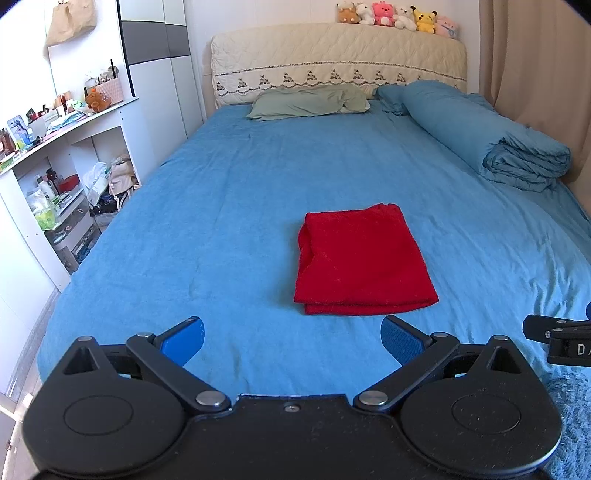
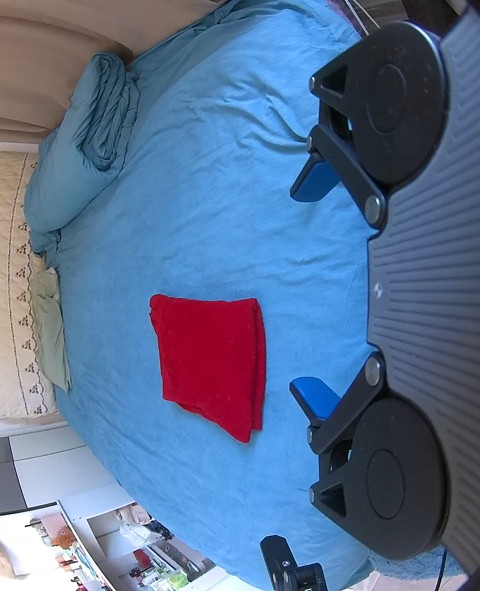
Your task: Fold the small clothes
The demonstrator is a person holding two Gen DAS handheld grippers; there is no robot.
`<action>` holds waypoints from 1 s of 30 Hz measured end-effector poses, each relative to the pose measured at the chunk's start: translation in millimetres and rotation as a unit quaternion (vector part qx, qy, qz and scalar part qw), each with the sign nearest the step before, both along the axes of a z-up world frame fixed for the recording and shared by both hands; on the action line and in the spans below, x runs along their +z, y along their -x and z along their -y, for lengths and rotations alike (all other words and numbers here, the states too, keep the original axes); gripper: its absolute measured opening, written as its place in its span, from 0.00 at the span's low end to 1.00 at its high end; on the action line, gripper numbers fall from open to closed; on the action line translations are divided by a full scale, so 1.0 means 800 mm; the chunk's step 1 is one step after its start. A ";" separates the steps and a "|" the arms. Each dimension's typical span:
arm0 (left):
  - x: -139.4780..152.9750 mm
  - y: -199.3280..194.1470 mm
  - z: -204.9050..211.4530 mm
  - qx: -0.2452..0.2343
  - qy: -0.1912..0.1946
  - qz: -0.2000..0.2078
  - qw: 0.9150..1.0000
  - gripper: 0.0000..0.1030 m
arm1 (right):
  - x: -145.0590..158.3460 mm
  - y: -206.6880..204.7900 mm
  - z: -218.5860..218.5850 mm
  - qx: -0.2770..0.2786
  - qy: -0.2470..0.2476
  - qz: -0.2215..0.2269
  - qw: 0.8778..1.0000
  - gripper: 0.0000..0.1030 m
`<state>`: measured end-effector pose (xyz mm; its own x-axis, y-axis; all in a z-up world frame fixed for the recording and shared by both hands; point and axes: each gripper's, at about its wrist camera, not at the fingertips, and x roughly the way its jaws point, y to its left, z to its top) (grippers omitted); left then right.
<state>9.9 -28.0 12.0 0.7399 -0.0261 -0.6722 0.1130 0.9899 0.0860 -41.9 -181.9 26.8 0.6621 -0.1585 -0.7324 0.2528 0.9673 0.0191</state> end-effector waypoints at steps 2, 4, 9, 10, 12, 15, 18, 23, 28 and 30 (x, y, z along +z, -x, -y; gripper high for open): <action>0.000 0.000 0.000 -0.001 0.002 -0.001 1.000 1.00 | 0.000 0.000 -0.001 0.000 0.000 0.000 1.000 1.00; 0.000 0.000 -0.001 0.000 0.002 -0.002 1.000 1.00 | 0.000 0.000 0.000 0.000 0.000 0.000 1.000 1.00; 0.001 0.000 -0.002 -0.001 0.000 -0.001 1.000 1.00 | 0.000 0.000 0.000 0.000 0.000 0.000 1.000 1.00; 0.001 0.000 -0.002 -0.002 0.001 0.000 1.000 1.00 | 0.000 0.000 0.000 0.000 0.000 0.000 1.000 1.00; 0.000 0.000 -0.002 -0.002 0.003 -0.001 1.000 1.00 | 0.000 0.000 0.000 0.001 0.000 0.000 1.000 1.00; 0.000 0.000 -0.001 -0.002 0.001 -0.002 1.000 1.00 | -0.001 0.000 -0.001 0.000 0.000 0.000 1.000 1.00; 0.000 0.000 0.000 -0.007 -0.002 -0.002 1.000 1.00 | -0.001 0.000 -0.003 0.000 0.001 0.000 1.000 1.00; -0.001 -0.001 0.000 -0.008 0.002 -0.006 1.000 1.00 | -0.001 0.000 -0.006 -0.001 0.001 0.000 1.000 1.00; -0.001 -0.001 0.000 0.000 -0.004 -0.001 1.000 1.00 | -0.001 0.000 -0.005 -0.001 0.001 0.000 1.000 1.00; -0.001 0.000 0.000 0.005 -0.006 0.002 1.000 1.00 | -0.001 0.000 -0.005 -0.002 0.001 -0.001 1.000 1.00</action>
<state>9.8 -27.9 11.4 0.7422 -0.0108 -0.6701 0.1037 0.9897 0.0989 -41.7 -177.7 25.7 0.6608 -0.1616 -0.7330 0.2561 0.9665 0.0178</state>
